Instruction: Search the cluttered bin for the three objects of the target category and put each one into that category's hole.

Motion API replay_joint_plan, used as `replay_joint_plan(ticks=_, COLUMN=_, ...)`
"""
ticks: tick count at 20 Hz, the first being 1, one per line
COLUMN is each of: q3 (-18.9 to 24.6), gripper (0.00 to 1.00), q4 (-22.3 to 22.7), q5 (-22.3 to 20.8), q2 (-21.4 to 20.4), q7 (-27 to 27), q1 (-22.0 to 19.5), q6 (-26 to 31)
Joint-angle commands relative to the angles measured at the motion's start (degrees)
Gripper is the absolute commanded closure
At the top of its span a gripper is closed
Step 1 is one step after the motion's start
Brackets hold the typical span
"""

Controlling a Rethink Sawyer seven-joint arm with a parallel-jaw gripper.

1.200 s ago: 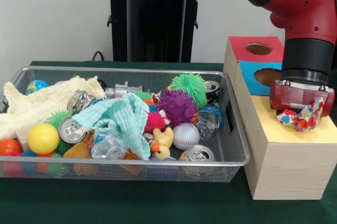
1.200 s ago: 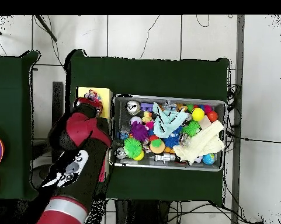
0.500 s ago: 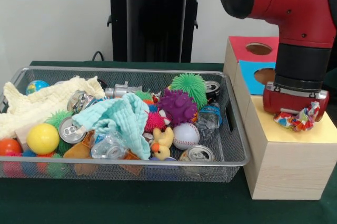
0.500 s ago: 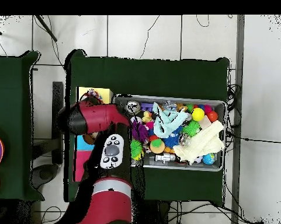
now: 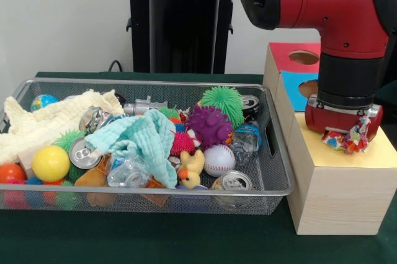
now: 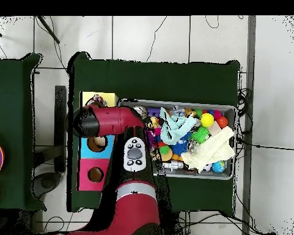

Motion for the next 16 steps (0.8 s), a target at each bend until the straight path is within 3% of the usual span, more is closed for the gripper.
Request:
replay_joint_plan(ticks=1, q3=5.78, gripper=0.00, q4=9.45, q5=-3.16, q2=1.18, q7=-3.92, q1=-2.98, q6=6.12)
replay_joint_plan(ticks=8, q3=6.29, gripper=0.00, q4=11.63, q5=-3.06, q2=-2.47, q7=-3.31, q1=-3.49, q6=7.38)
replay_joint_plan(ticks=16, q3=2.62, gripper=0.00, q4=15.70, q5=-3.07, q2=-13.87, q7=-2.04, q1=-0.96, q6=10.67)
